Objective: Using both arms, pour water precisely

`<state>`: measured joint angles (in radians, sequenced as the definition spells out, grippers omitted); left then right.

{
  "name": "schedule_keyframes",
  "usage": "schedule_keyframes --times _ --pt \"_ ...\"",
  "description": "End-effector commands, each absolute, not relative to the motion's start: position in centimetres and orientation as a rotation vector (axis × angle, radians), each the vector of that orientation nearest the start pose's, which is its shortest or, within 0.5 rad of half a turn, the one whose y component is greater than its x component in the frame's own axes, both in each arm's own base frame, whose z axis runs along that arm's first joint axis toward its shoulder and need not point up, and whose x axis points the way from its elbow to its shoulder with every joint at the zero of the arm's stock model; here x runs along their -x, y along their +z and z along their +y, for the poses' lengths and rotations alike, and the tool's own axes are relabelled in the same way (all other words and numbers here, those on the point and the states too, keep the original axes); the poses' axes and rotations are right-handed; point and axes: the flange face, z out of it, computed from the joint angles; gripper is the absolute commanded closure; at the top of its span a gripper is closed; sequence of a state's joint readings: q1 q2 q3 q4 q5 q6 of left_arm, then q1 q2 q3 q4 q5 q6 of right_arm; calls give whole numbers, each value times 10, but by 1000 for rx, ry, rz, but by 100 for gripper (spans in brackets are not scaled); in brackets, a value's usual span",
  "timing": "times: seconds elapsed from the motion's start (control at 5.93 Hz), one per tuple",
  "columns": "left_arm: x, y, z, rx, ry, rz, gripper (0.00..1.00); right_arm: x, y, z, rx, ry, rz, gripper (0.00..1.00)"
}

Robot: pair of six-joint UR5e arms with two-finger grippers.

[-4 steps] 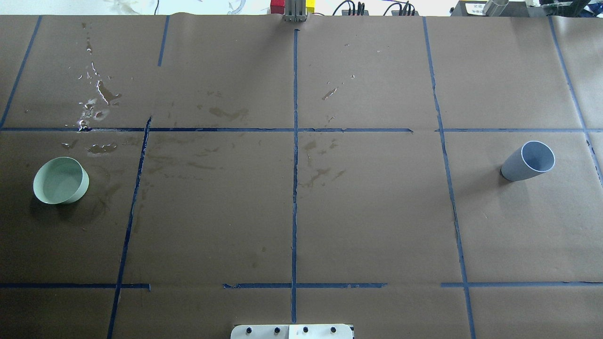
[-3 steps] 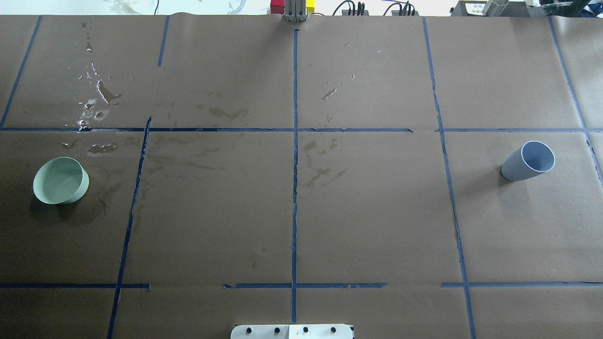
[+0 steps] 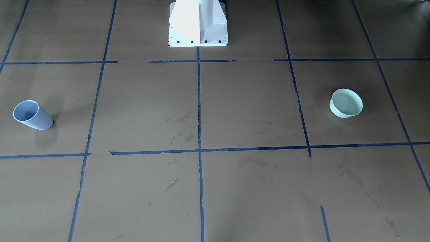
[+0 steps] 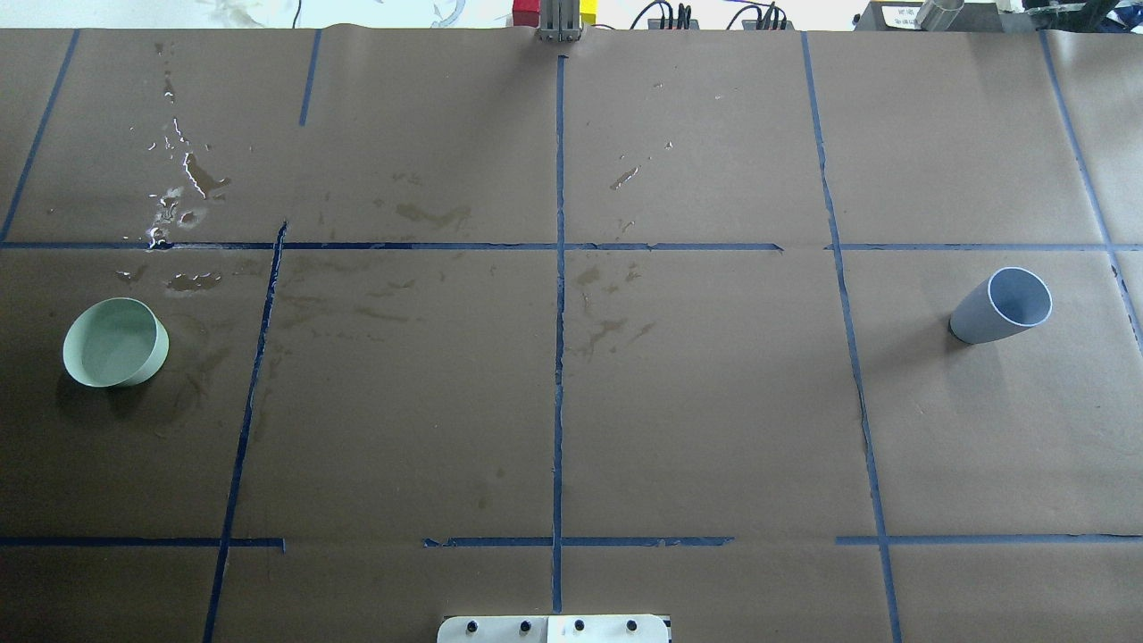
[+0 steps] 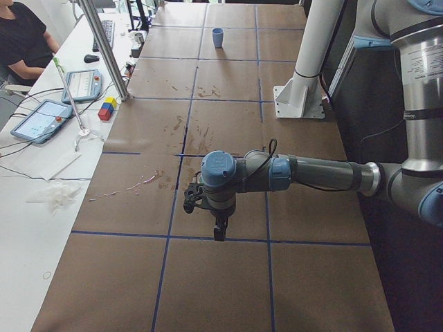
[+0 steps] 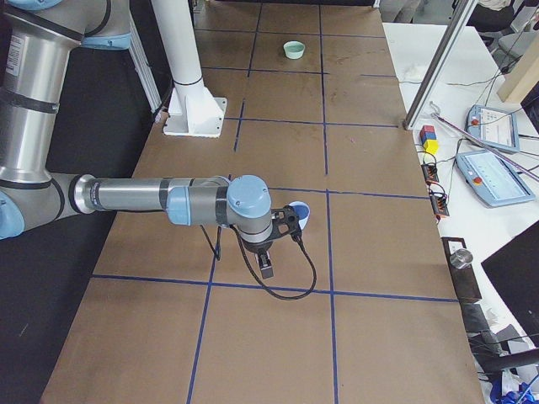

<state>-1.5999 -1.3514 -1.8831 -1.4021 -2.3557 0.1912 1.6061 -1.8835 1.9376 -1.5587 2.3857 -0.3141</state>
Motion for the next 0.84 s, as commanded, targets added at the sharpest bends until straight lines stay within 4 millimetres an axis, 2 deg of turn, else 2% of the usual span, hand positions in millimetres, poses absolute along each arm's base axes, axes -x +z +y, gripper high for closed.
schedule_keyframes --times 0.0,0.34,0.67 --pt "74 621 -390 -13 121 789 0 -73 607 -363 -206 -289 -795 0" --pt "74 621 -389 -17 123 798 0 -70 618 -362 -165 -253 -801 0" --pt "74 615 -390 -33 130 799 0 -66 615 -364 -166 -262 -801 0"
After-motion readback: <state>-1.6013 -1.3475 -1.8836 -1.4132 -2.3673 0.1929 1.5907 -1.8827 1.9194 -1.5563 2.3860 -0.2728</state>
